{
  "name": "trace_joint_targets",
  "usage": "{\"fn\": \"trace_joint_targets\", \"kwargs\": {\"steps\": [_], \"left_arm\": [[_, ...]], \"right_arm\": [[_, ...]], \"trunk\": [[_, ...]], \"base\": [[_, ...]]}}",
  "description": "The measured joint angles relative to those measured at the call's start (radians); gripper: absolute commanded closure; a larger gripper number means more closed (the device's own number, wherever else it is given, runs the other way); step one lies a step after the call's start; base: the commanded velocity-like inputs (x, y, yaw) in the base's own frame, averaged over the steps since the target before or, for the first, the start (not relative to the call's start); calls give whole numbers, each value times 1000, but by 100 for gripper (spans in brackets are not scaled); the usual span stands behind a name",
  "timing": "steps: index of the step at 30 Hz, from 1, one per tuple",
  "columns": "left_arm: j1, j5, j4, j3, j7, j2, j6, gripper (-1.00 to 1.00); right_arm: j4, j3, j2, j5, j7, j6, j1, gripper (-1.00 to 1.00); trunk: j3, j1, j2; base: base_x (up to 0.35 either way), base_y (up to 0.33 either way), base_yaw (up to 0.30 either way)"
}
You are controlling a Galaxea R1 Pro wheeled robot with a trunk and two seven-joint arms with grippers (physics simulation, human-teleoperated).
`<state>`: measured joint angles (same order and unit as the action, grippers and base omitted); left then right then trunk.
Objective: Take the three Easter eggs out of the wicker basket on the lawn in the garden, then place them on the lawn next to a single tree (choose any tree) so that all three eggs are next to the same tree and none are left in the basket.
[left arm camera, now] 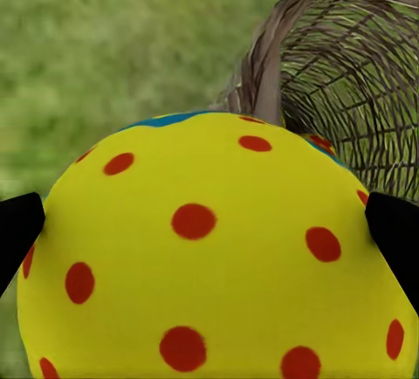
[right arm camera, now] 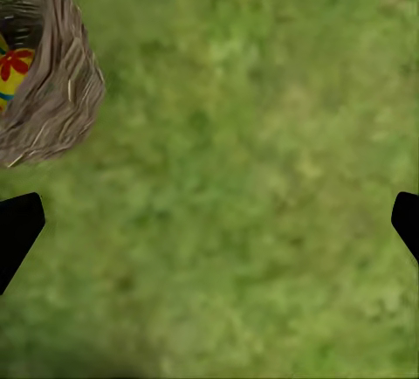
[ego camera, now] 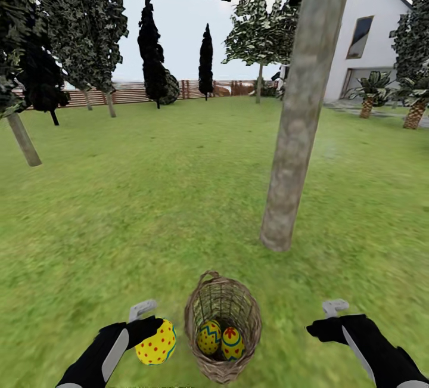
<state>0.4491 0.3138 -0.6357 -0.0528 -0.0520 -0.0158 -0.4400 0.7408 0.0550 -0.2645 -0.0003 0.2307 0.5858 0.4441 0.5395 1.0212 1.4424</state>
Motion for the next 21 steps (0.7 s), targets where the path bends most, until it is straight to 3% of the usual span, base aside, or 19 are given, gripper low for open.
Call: {"fn": "trace_joint_targets", "kwargs": {"steps": [12, 21], "left_arm": [[0, 1, 0, -1, 2, -2, 0, 100], [0, -2, 0, -1, 2, 0, 0, 100]], "right_arm": [[0, 2, 3, 0, -1, 0, 0, -100], [0, 0, 2, -2, -1, -1, 0, -100]], "trunk": [[0, 0, 0], [0, 0, 0]], "base": [[0, 1, 295], [0, 303, 295]]}}
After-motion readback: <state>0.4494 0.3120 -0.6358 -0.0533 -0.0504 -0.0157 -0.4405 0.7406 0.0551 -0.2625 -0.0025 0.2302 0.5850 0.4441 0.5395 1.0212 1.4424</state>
